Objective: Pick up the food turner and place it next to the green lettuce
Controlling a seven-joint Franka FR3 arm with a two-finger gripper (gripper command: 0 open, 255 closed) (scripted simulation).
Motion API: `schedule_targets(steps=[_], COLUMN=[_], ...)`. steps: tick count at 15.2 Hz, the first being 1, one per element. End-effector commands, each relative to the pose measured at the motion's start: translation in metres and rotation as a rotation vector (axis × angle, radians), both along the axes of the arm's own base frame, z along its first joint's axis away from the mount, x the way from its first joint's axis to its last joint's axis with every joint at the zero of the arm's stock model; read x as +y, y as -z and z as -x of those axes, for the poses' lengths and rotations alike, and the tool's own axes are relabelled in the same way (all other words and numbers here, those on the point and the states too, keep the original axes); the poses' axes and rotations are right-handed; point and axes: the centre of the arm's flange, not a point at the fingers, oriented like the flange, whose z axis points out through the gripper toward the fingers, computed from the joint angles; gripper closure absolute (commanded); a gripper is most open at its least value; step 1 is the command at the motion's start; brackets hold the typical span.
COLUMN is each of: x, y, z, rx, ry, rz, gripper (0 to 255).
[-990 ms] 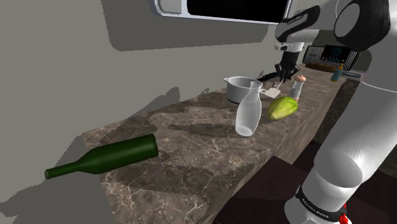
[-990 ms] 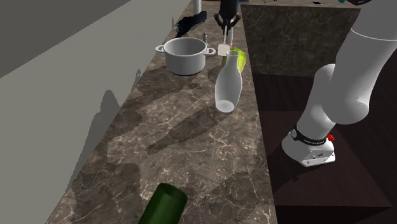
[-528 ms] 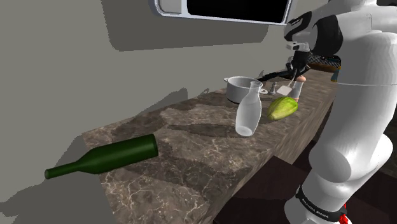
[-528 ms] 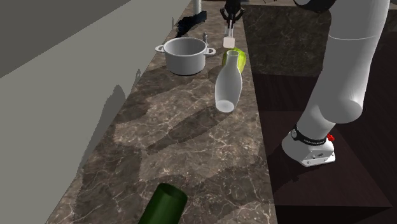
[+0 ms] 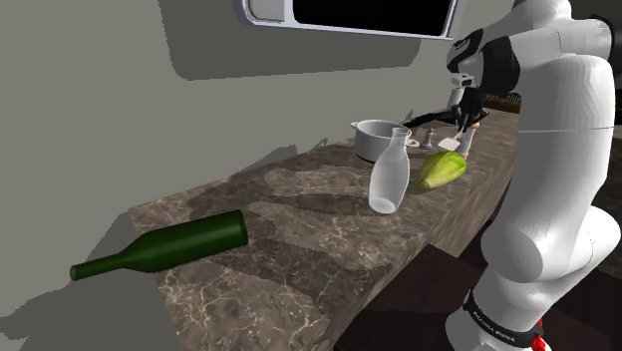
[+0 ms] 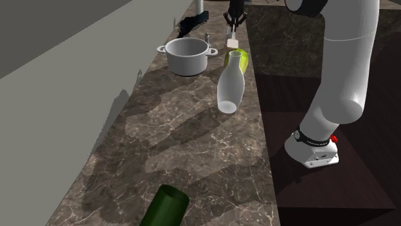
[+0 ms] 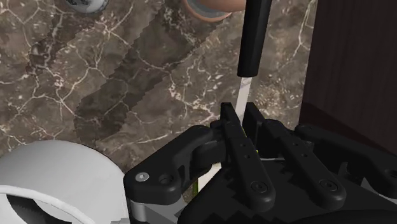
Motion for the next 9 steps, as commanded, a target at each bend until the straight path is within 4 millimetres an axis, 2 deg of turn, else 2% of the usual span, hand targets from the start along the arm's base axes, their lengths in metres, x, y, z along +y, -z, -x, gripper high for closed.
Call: schedule_targets(steps=[1,9], x=[0.000,0.000], y=[0.010,0.052], z=[0.000,0.000], rx=[0.000,0.000], ry=[0.000,0.000], rz=[0.000,0.000], gripper=[255,255])
